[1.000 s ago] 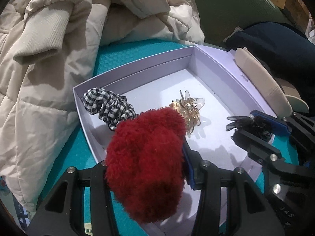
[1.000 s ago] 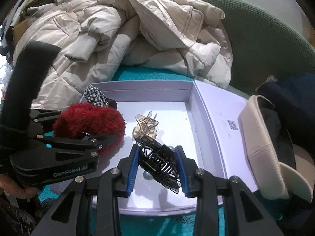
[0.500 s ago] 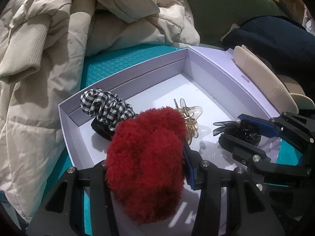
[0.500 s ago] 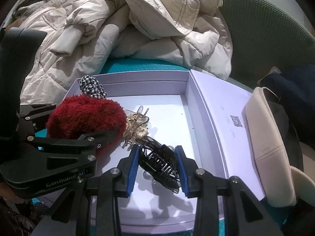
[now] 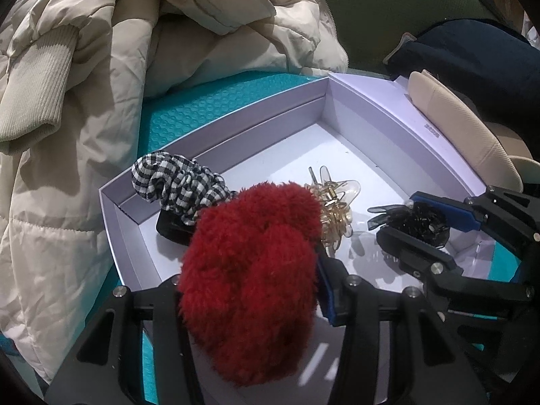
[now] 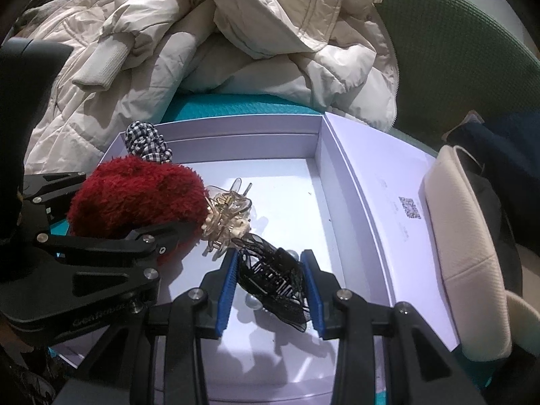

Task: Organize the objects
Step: 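Lower red scrunchie with left into box while right lowers bow clip beside it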

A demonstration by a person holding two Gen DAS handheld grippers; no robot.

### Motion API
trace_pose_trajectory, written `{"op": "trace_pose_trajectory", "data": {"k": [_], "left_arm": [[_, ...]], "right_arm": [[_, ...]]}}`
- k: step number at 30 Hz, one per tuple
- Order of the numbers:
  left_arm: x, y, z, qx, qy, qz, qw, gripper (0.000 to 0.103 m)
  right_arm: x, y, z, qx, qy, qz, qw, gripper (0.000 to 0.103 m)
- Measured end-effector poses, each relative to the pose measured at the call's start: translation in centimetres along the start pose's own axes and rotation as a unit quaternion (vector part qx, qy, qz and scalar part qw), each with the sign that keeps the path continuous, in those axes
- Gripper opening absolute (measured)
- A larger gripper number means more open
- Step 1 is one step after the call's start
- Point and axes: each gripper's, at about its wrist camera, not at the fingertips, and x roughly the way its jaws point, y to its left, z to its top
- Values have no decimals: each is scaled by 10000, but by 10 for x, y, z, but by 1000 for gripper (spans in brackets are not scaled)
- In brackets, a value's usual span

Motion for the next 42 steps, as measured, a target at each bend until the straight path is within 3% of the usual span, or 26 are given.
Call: {"op": "trace_pose_trajectory", "data": {"k": [17,30,35,42], "left_arm": [[-3,0,-4,-33,105,150,9998,64],[-16,-4,-12,6,121,-2,9999,66],[-28,0,-11,-231,30,-155,9996,66],[-47,-1,-7,-270,-110,-104,9995,72]], "right_arm": [[-8,1,-2,100,94,-308,9994,51],[-32,1,-5,102,74,-392,9992,56],[-44,3,-5,74,55,-475,9988,58],[-64,2,-3,9,-39,-575,9983,59]]}}
